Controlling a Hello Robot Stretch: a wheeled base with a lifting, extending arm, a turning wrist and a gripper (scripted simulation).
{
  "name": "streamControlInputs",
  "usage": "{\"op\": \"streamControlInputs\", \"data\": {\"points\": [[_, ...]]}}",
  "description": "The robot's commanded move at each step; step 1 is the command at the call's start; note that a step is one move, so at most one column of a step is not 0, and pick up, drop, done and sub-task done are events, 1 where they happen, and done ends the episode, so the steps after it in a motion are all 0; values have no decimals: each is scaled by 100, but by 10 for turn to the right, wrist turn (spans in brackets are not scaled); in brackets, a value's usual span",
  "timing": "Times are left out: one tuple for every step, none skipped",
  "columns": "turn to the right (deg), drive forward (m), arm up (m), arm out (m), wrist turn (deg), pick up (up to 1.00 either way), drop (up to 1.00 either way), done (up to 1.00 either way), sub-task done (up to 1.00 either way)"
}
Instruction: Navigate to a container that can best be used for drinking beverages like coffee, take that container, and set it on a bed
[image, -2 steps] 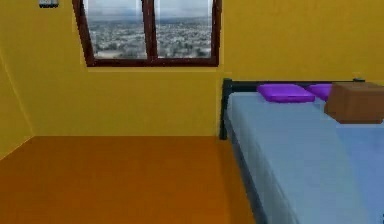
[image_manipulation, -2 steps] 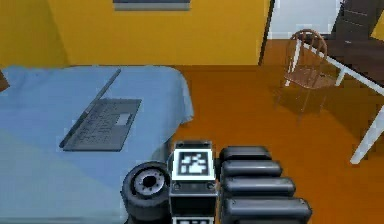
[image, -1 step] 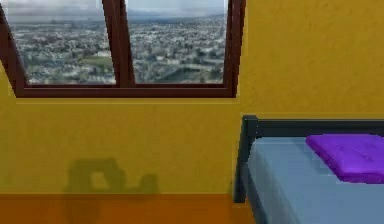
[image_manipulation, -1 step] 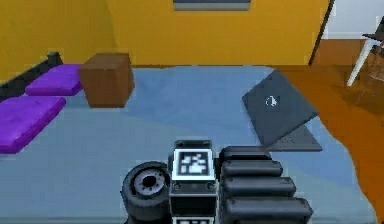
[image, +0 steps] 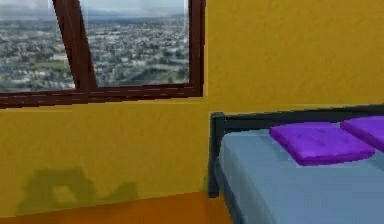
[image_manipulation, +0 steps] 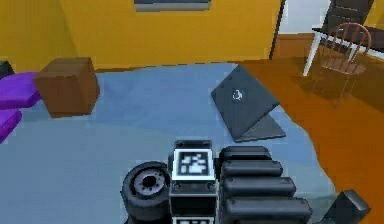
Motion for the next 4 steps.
{"op": "streamControlInputs", "data": {"points": [[0, 30, 0, 0, 0, 0, 0, 0, 0], [-150, 0, 0, 0, 0, 0, 0, 0, 0], [0, 0, 0, 48, 0, 0, 0, 0, 0], [0, 0, 0, 0, 450, 0, 0, 0, 0]]}}
